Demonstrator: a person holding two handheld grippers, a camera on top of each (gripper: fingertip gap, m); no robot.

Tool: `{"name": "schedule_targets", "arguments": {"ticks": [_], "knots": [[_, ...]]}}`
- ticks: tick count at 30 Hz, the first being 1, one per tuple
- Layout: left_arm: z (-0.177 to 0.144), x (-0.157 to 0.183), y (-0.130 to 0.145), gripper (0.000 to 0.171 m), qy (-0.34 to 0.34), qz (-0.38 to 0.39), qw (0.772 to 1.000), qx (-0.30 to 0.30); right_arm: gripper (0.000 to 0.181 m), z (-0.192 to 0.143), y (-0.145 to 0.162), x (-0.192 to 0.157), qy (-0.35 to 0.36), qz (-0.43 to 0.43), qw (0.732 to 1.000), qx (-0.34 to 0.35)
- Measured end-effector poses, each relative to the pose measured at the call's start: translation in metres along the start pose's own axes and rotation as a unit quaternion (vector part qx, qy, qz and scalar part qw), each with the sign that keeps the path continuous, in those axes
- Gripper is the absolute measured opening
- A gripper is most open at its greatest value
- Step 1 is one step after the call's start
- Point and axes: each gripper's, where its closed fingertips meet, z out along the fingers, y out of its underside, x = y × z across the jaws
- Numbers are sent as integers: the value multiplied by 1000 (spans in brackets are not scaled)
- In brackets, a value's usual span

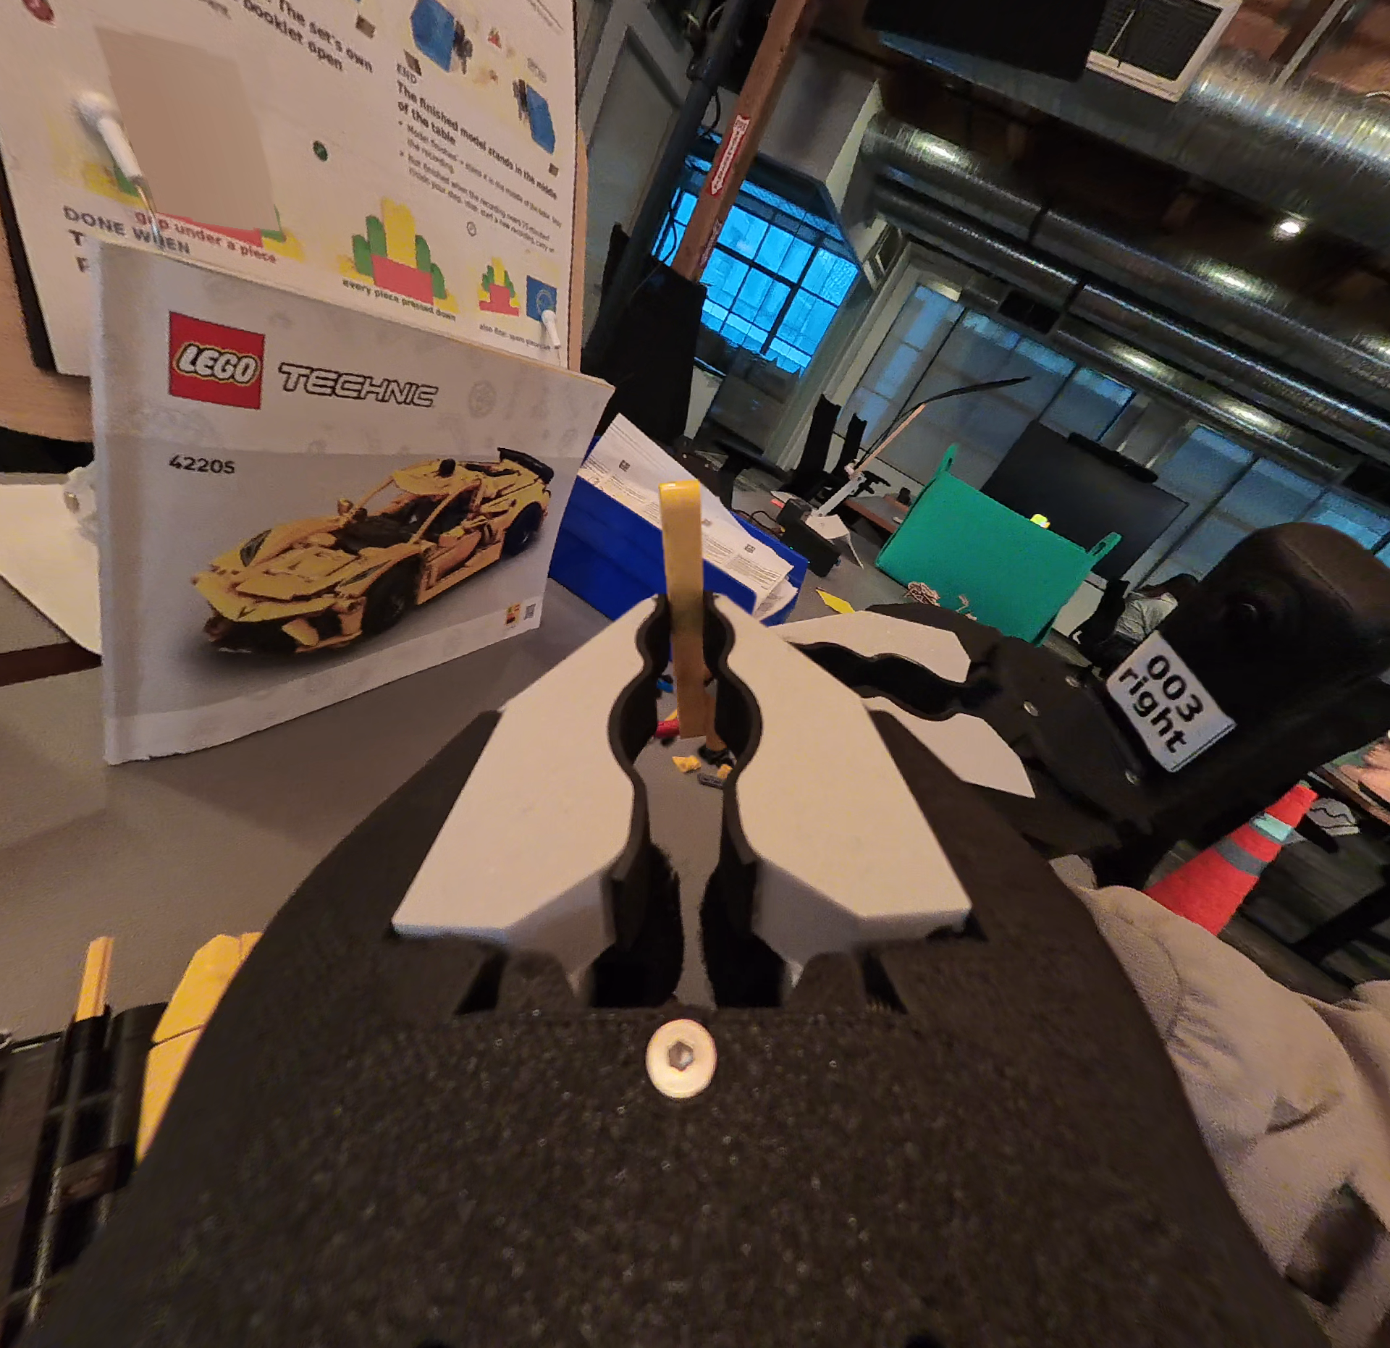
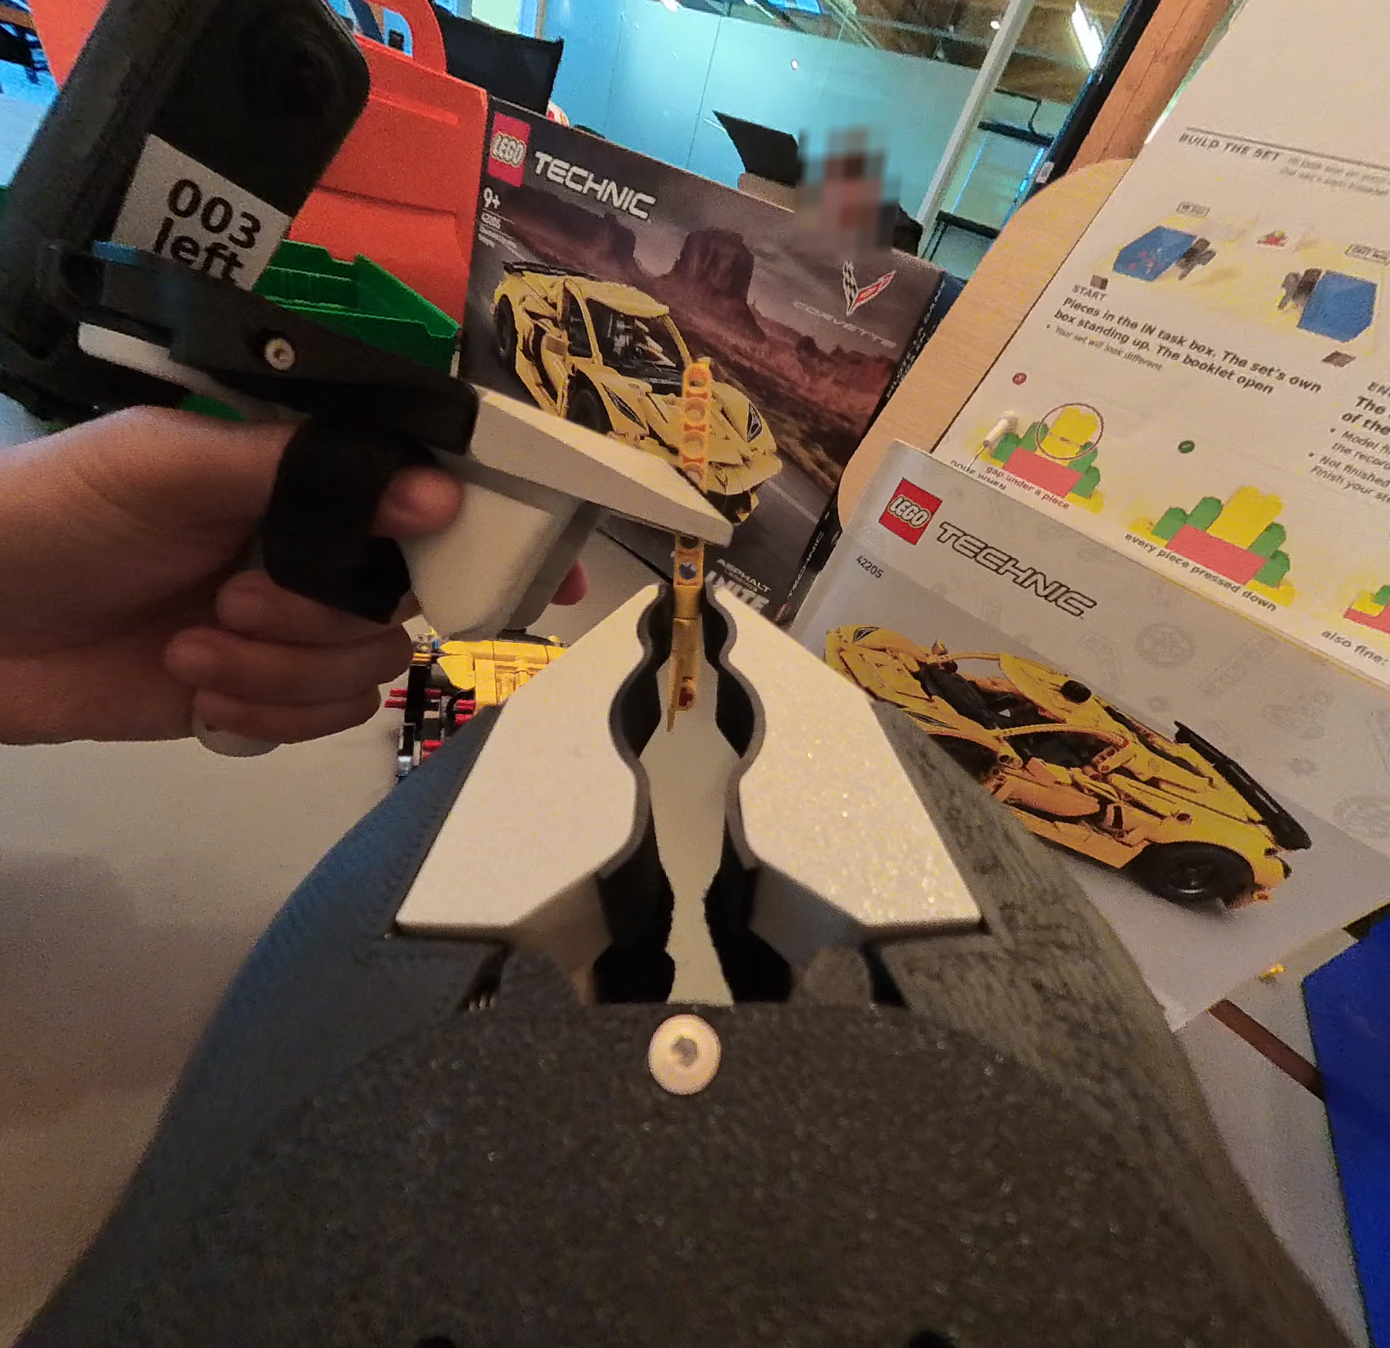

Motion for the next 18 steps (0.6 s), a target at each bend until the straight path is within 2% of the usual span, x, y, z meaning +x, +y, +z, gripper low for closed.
{"name": "schedule_targets", "arguments": {"ticks": [7, 10, 13, 16, 18], "knots": [[4, 0, 8, 6, -26, 104, 994, -21, 7, 4, 12, -1, -1, 2, 999, -35], [2, 1, 4, 7, -29, 138, 990, -21, 6, 3, 7, 1, -5, 10, 999, -33], [0, -4, 2, 8, -77, 223, 971, -49, 6, 6, 6, 1, 20, 1, 999, -28], [-2, -16, 7, 8, -73, 153, 984, -58, 5, 10, 13, -2, 13, 30, 999, -35], [-1, -20, 11, 9, -73, 148, 984, -72, 5, 11, 16, -1, 9, 46, 998, -35]]}}
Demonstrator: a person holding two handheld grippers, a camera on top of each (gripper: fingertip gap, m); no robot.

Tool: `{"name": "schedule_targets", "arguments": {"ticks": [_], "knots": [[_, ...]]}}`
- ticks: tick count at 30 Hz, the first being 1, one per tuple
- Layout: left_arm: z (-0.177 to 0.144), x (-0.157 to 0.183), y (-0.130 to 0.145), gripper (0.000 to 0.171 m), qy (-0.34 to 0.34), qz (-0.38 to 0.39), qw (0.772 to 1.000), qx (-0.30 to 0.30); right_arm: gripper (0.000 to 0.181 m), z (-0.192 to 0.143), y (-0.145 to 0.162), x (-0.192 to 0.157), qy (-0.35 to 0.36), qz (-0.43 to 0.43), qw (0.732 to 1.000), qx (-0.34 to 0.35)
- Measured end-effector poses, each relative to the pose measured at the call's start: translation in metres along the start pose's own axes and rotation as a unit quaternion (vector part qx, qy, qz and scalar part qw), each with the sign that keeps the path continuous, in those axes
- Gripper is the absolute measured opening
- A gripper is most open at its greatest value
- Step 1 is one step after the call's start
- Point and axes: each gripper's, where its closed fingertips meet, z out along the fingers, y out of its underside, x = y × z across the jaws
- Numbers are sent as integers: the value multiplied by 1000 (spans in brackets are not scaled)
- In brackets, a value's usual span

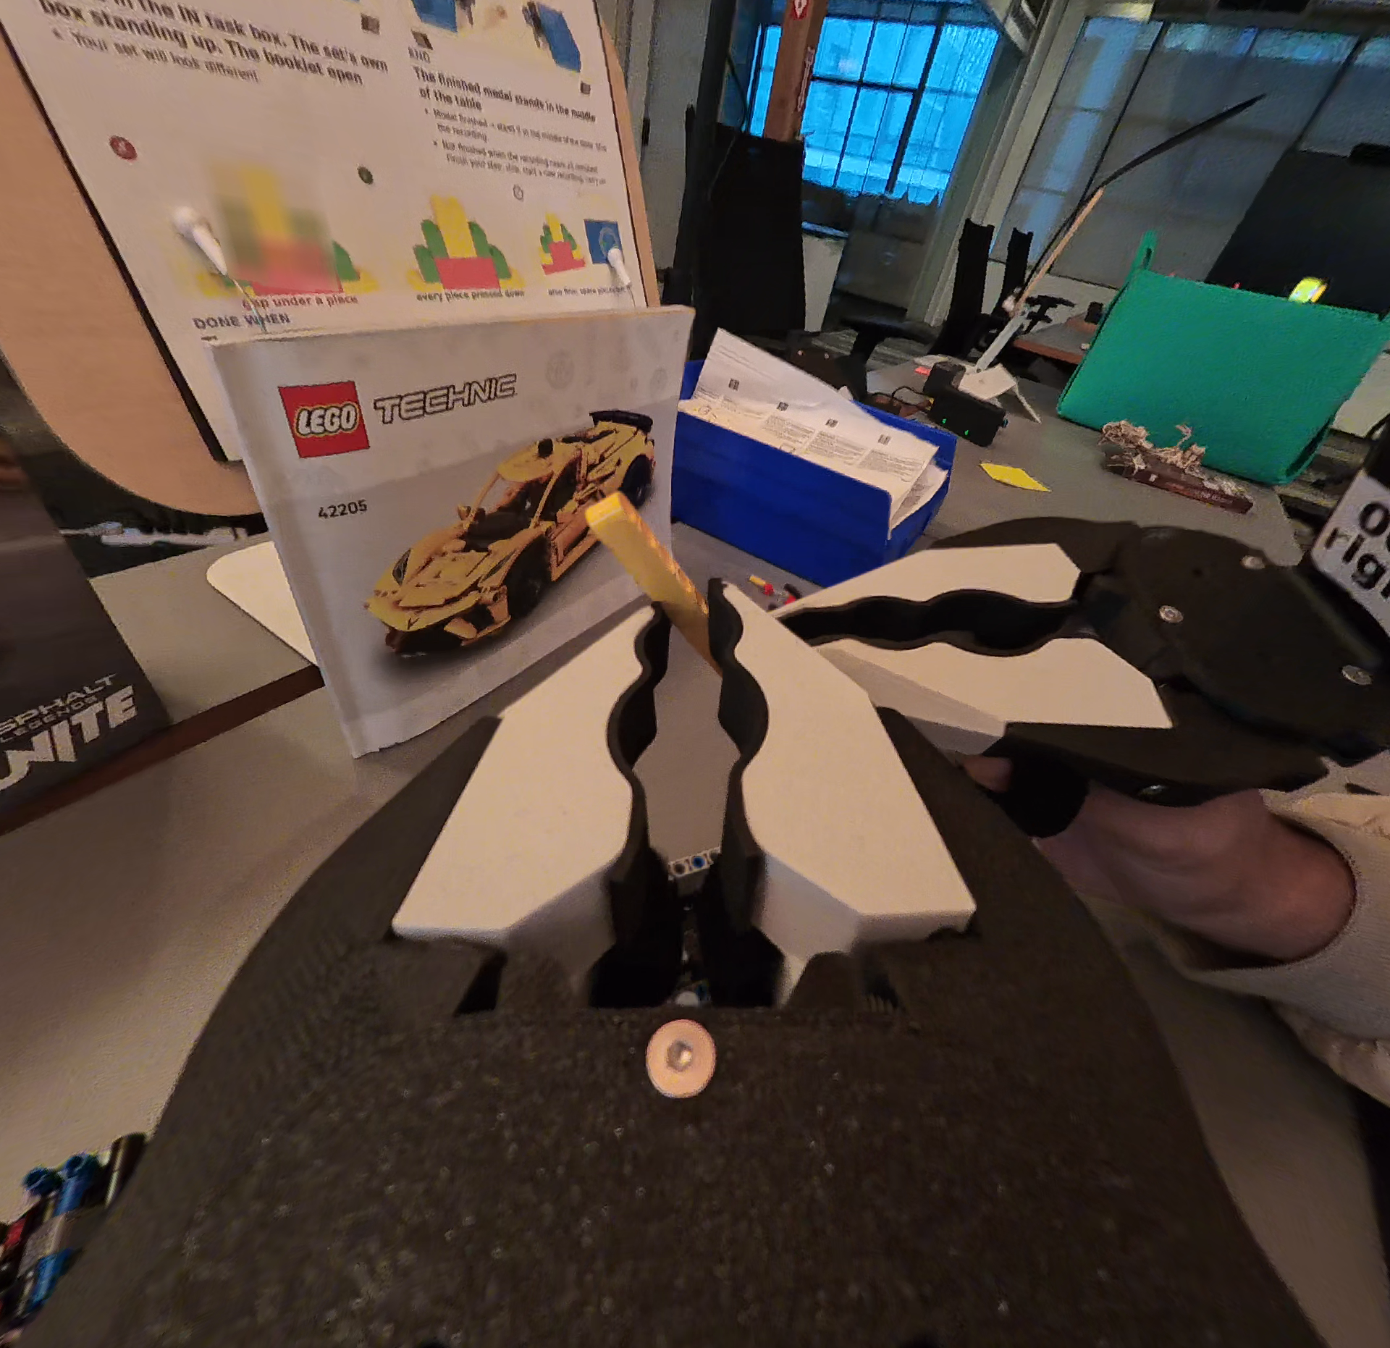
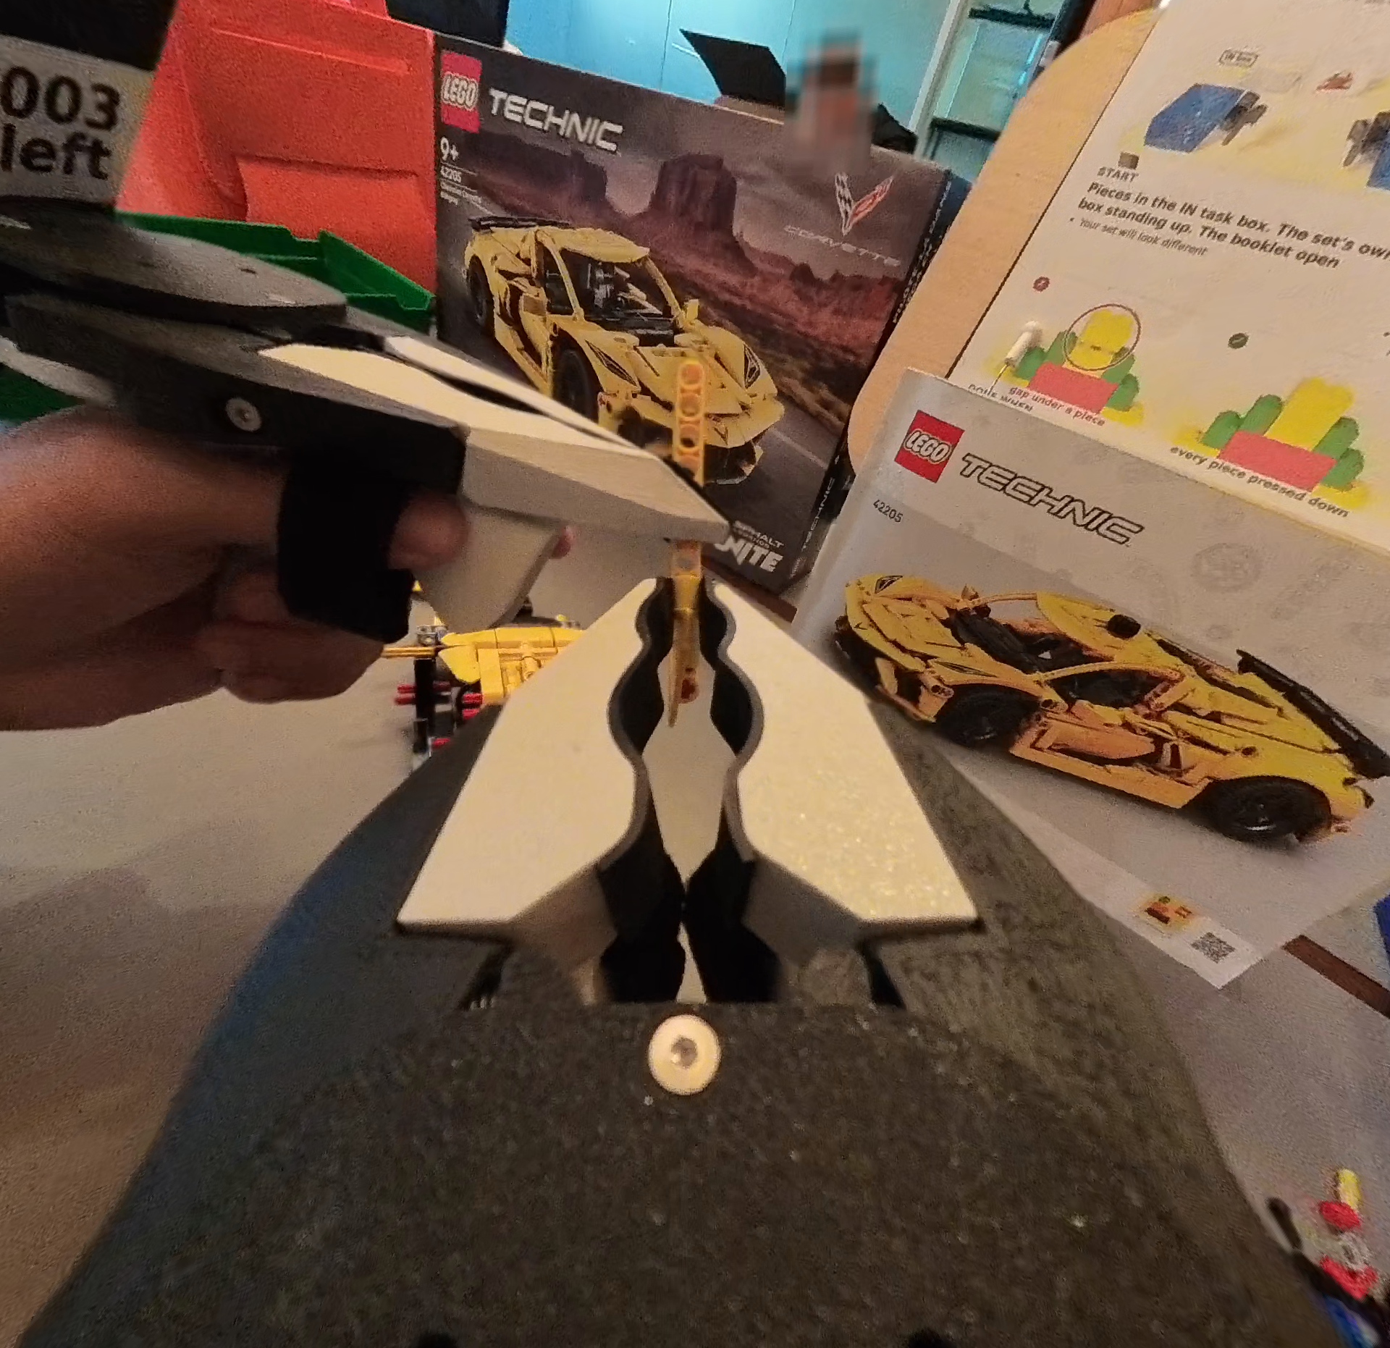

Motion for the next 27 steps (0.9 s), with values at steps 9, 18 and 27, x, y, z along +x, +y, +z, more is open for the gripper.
{"name": "schedule_targets", "arguments": {"ticks": [9, 18, 27], "knots": [[4, -6, 11, 10, 17, -45, 999, -20, 5, 1, 4, 0, -2, 20, 1000, -7], [-11, 13, -17, 6, 130, -82, 983, 97, 33, -11, -7, -14, -107, 52, 992, 34], [-79, 27, -70, 6, 353, -211, 869, 276, 34, -41, -49, -41, -160, 35, 977, 134]]}}
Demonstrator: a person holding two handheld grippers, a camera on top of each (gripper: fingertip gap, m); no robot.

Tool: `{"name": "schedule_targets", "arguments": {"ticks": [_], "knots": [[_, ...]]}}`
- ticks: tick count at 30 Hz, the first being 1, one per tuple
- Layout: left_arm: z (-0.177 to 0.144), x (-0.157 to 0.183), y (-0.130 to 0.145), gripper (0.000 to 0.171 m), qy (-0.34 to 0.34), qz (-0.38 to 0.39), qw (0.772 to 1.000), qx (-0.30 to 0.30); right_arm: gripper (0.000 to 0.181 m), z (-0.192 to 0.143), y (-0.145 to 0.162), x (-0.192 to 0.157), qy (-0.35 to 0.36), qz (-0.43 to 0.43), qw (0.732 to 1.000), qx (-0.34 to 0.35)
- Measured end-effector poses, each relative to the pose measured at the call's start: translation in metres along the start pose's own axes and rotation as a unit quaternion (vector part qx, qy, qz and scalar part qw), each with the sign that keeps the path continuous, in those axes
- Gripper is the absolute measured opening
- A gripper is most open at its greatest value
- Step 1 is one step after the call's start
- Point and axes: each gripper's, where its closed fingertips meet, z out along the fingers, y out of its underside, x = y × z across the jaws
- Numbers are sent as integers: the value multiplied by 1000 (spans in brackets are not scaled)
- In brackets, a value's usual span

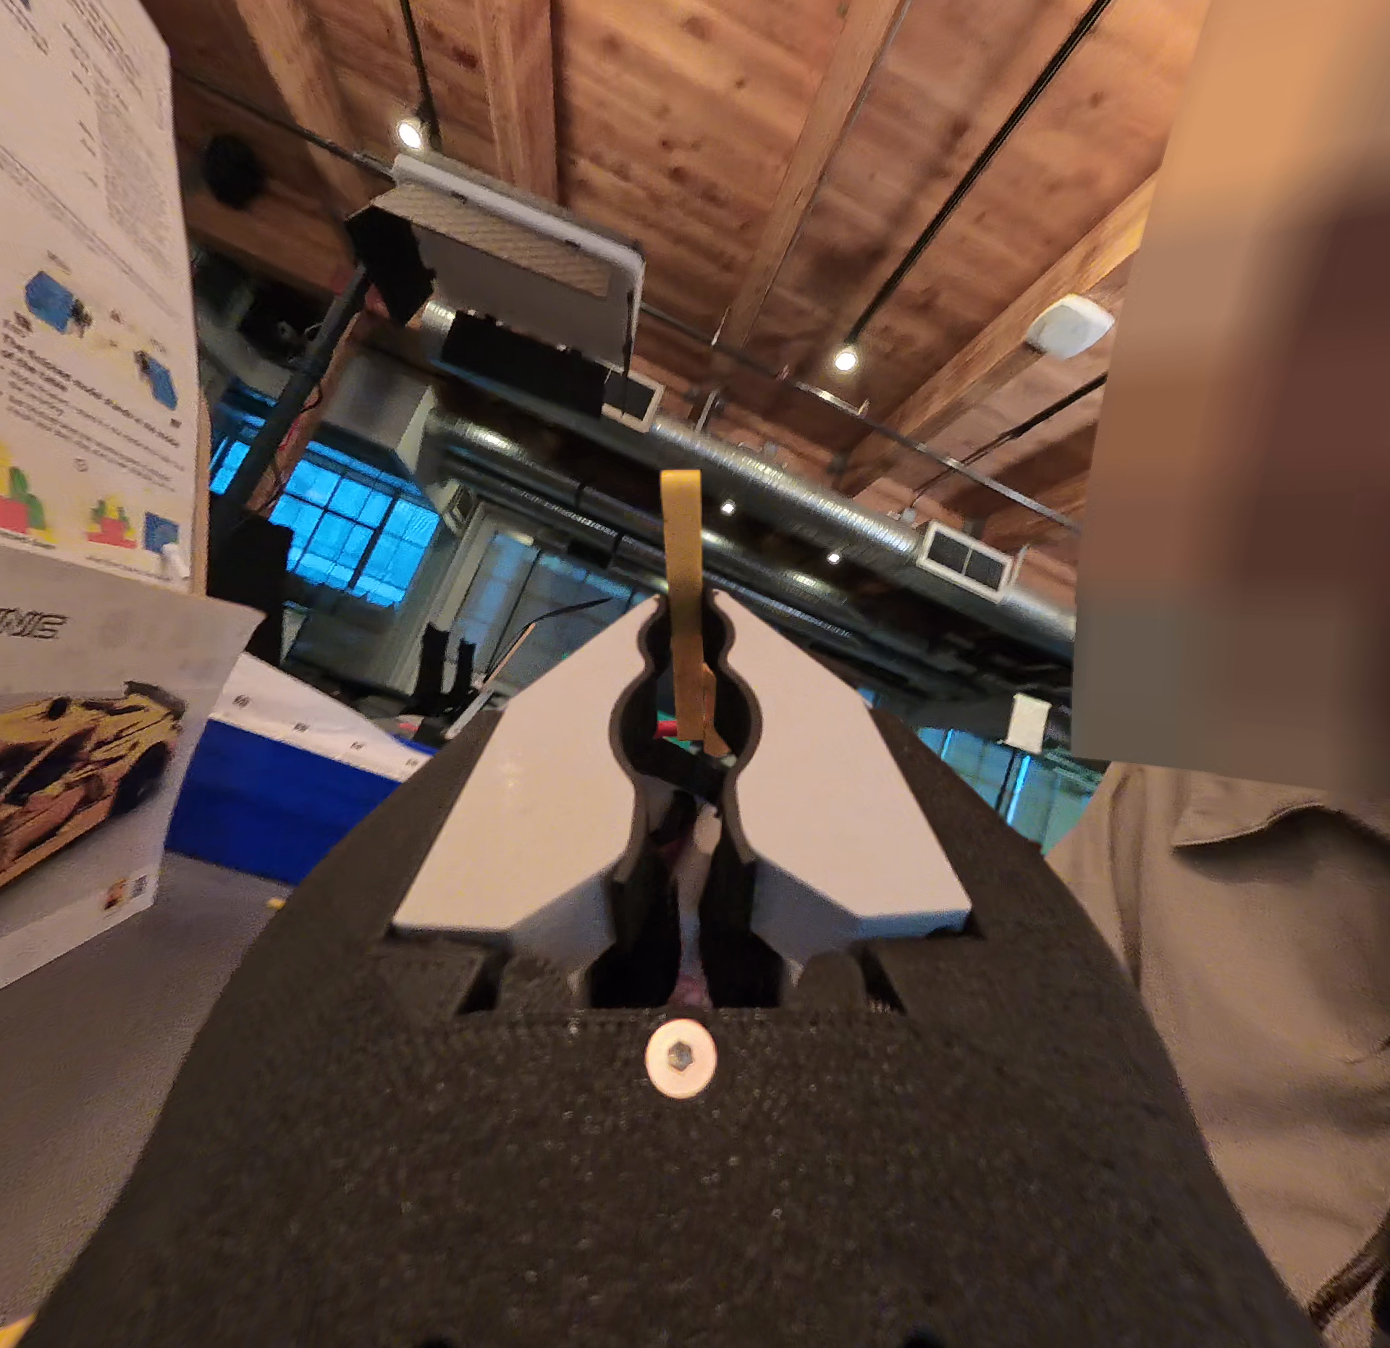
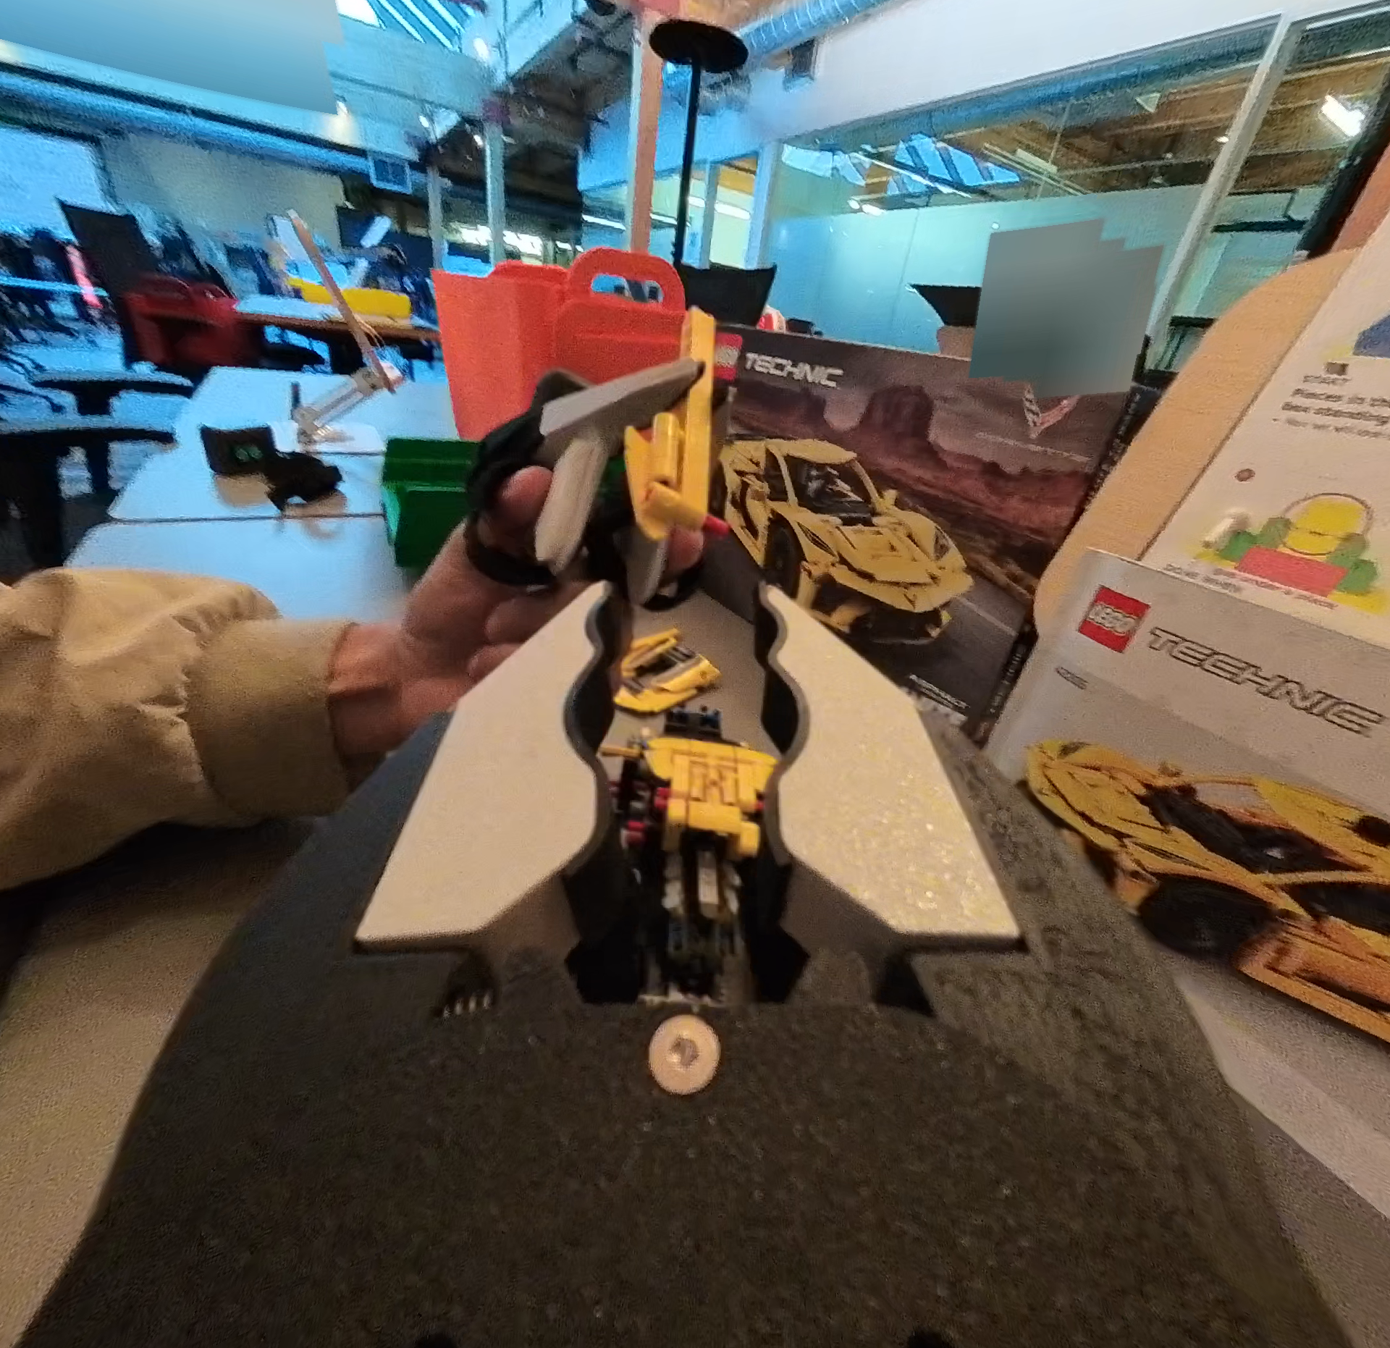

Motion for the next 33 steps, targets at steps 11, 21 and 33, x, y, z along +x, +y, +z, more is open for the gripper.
{"name": "schedule_targets", "arguments": {"ticks": [11, 21, 33], "knots": [[6, 28, 7, 6, 85, -42, 996, -9, 31, -7, -29, -32, -241, 300, 916, 114], [5, 71, 35, 6, 226, -141, 959, -98, 15, -28, -42, -68, -431, 406, 799, 102], [9, 82, 38, 6, 231, -117, 960, -110, 20, -38, -37, -66, -439, 392, 806, 65]]}}
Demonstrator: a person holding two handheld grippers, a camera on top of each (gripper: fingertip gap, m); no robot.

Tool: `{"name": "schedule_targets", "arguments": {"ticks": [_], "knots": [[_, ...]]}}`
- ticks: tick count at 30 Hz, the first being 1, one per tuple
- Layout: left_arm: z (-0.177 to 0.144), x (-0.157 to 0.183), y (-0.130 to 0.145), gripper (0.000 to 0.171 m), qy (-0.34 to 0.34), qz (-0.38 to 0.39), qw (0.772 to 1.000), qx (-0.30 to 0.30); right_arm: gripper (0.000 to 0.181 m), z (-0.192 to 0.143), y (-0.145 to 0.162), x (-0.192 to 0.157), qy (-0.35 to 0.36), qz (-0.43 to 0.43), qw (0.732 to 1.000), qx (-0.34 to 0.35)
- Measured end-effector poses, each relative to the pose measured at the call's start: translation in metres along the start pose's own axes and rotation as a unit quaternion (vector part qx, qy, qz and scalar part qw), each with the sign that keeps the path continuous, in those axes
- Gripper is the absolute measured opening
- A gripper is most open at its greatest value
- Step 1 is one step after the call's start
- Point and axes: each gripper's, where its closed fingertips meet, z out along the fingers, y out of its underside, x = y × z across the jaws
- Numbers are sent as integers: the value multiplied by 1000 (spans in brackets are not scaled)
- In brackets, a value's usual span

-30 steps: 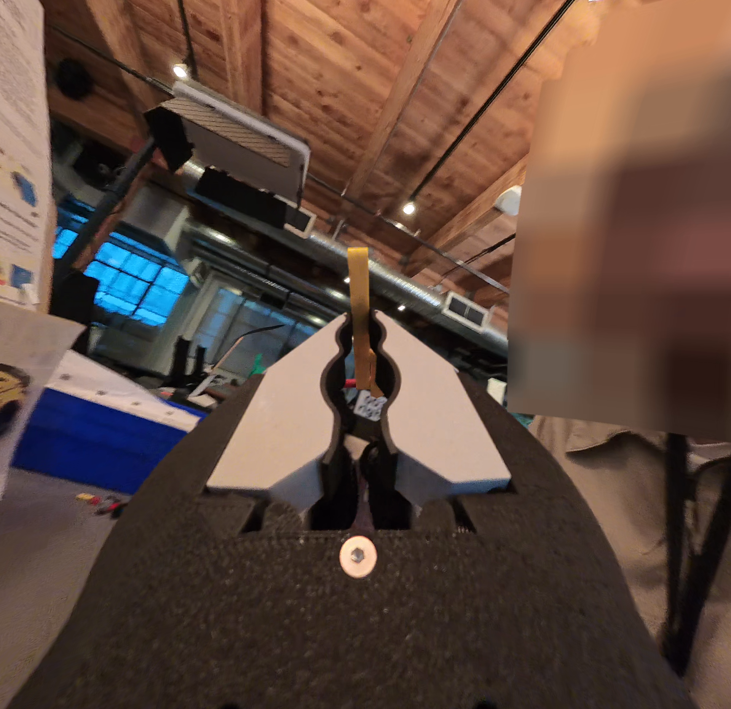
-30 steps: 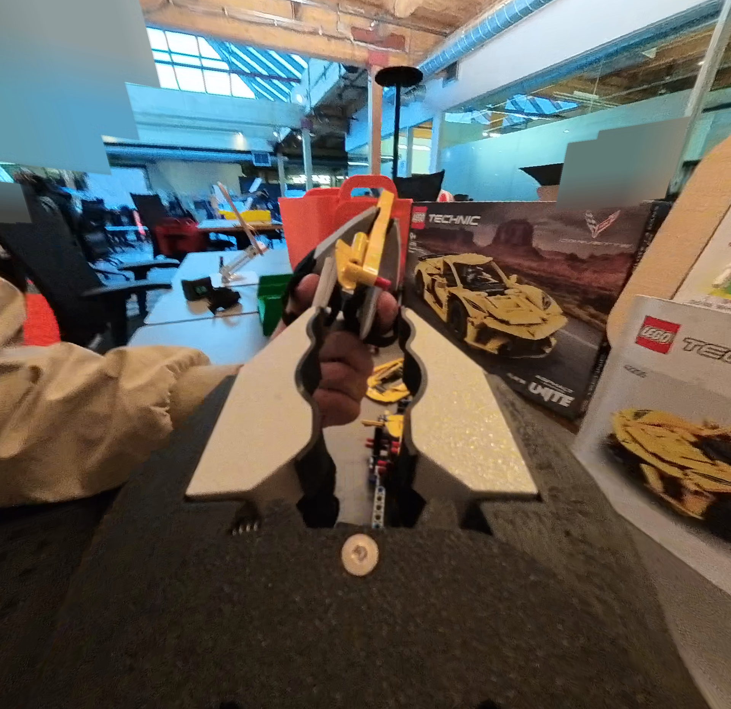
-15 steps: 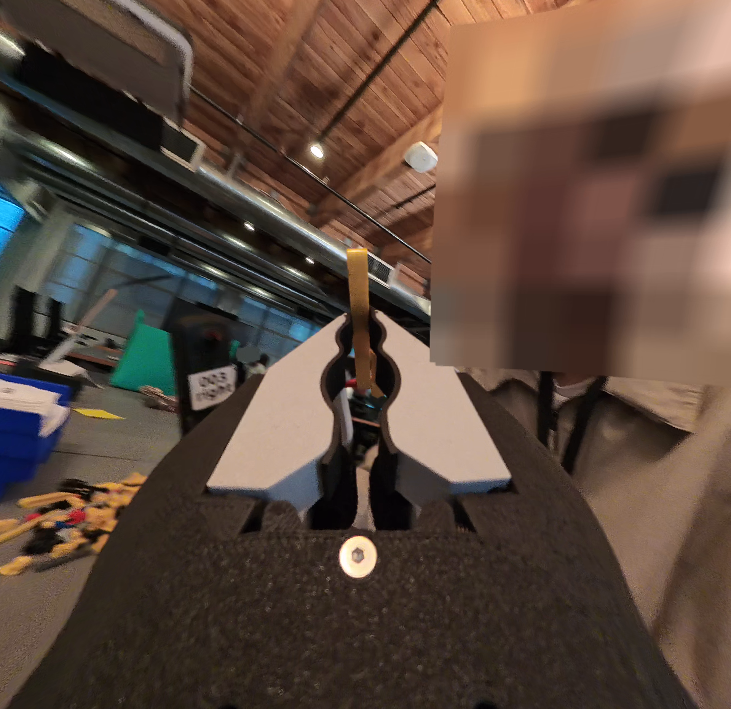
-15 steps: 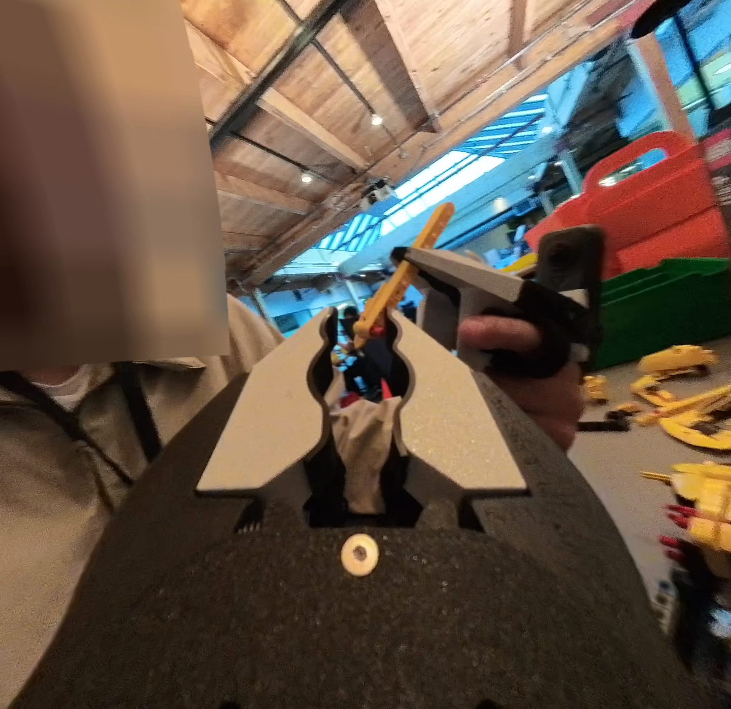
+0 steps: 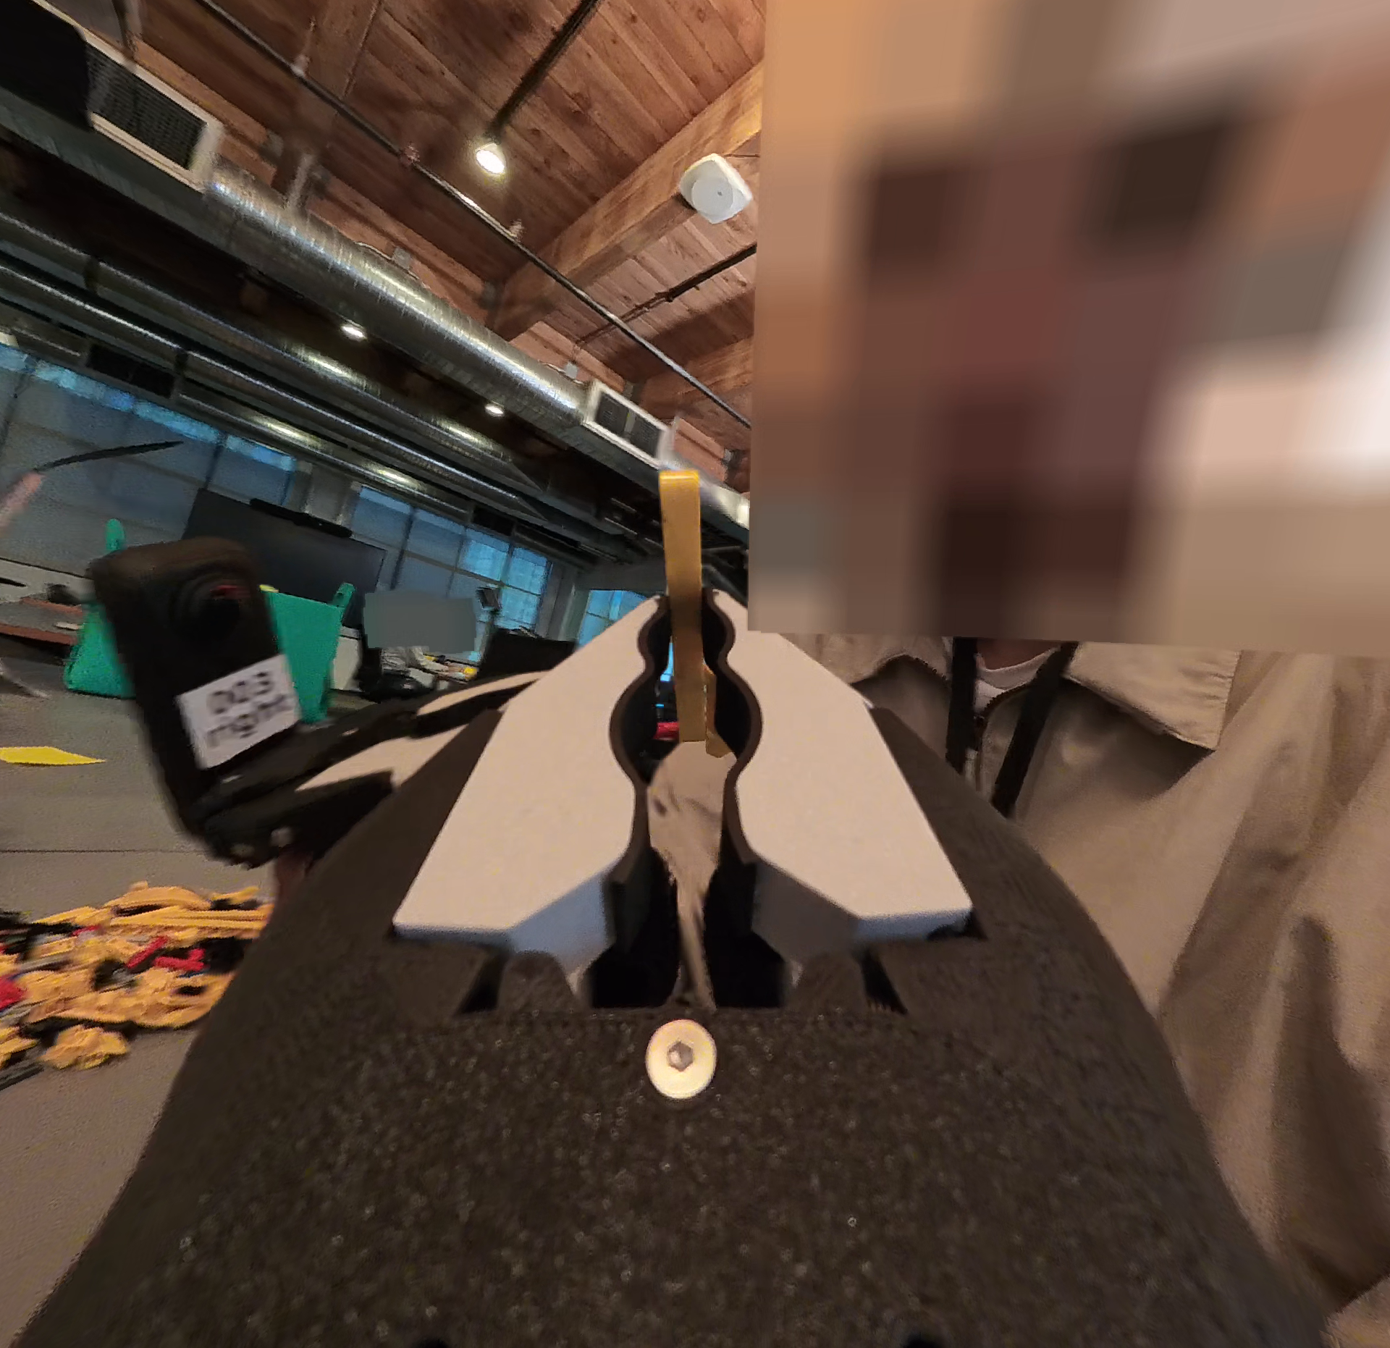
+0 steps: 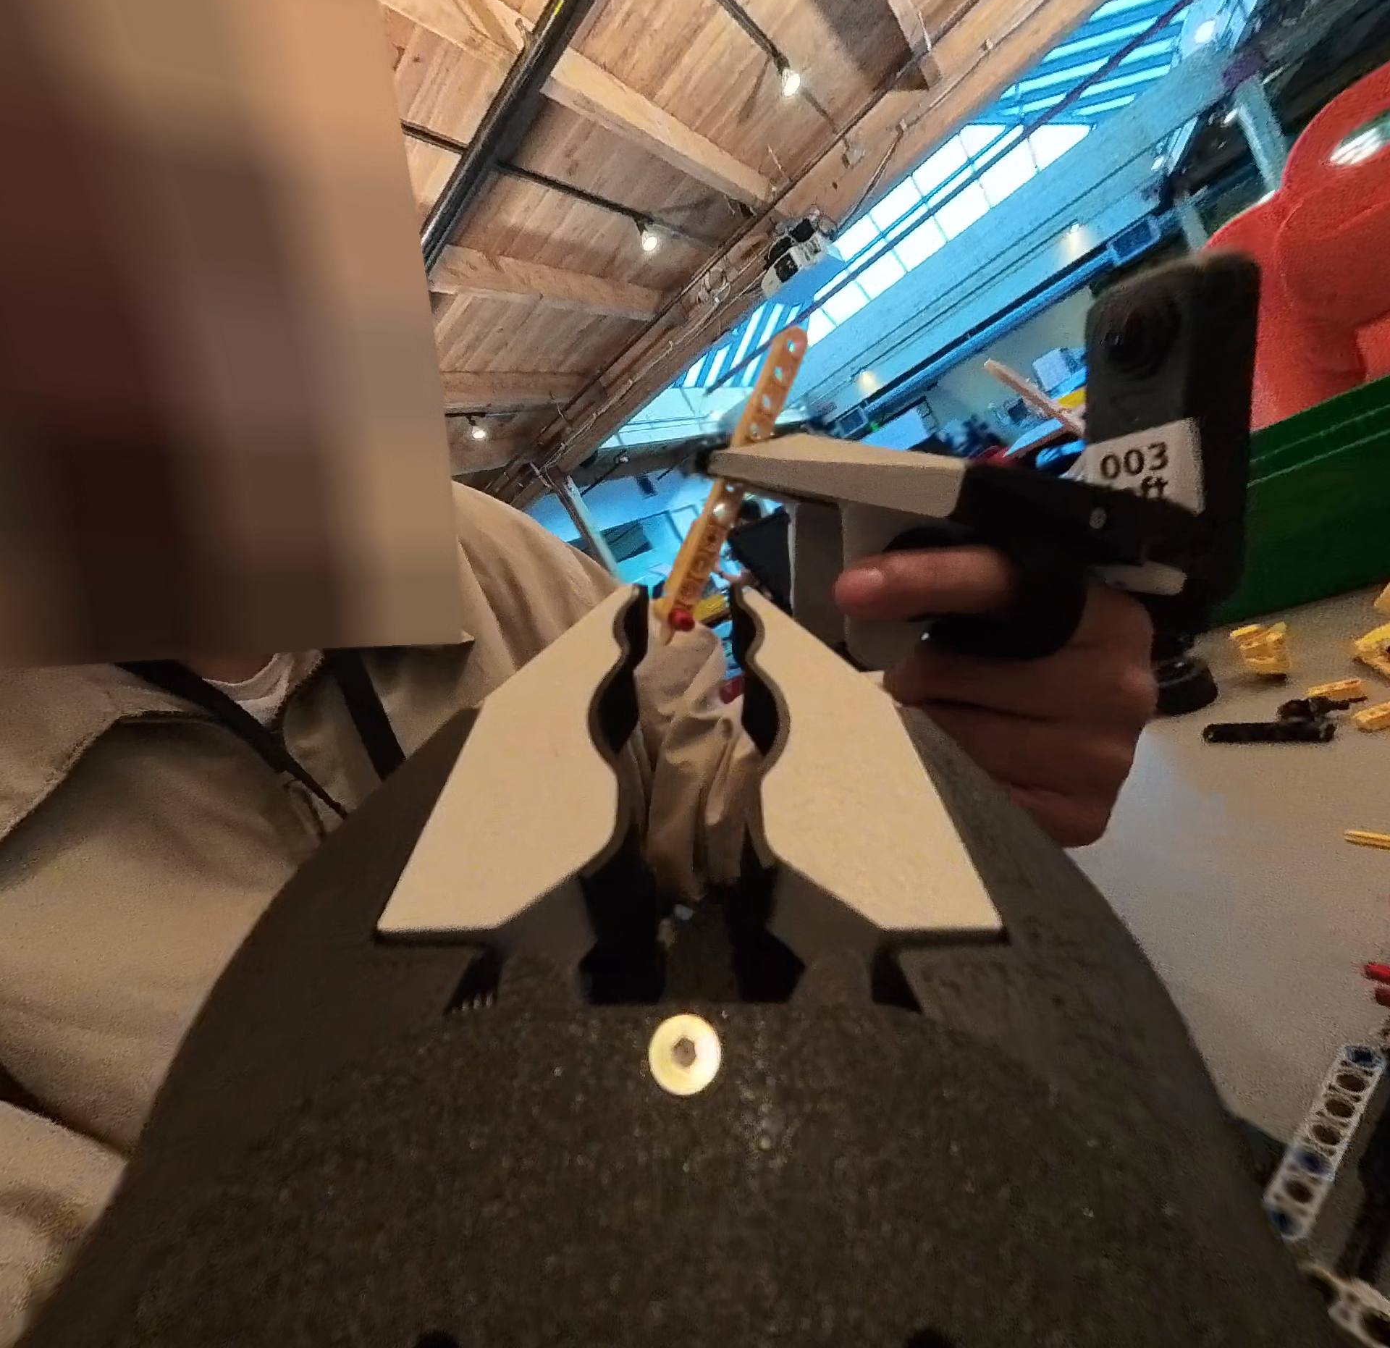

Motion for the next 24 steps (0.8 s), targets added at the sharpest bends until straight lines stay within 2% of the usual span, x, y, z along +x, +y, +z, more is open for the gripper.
{"name": "schedule_targets", "arguments": {"ticks": [1, 3, 4, 6, 8, 10, 13, 18, 20, 24], "knots": [[-2, -6, -4, 6, -25, 20, 999, 9, 26, 0, -6, 2, 24, -37, 999, 10], [-11, -22, -21, 6, -102, 86, 990, 50, 40, -5, -19, 16, 129, -146, 980, 31], [-15, -27, -27, 6, -133, 115, 983, 59, 40, -10, -25, 21, 177, -187, 966, 34], [-21, -32, -31, 6, -168, 142, 974, 55, 35, -17, -30, 32, 241, -215, 946, 27], [-26, -35, -37, 6, -186, 155, 968, 67, 35, -18, -34, 34, 258, -219, 940, 37], [-28, -34, -38, 6, -175, 141, 971, 76, 35, -20, -33, 38, 269, -218, 938, 36], [-30, -37, -36, 6, -176, 134, 972, 77, 28, -22, -35, 41, 263, -203, 942, 53], [-30, -38, -34, 6, -171, 126, 974, 76, 27, -19, -25, 46, 244, -171, 954, 38], [-31, -39, -34, 6, -173, 125, 974, 77, 21, -19, -28, 43, 236, -174, 955, 49], [-31, -39, -34, 6, -173, 123, 974, 74, 20, -19, -28, 45, 236, -174, 955, 51]]}}
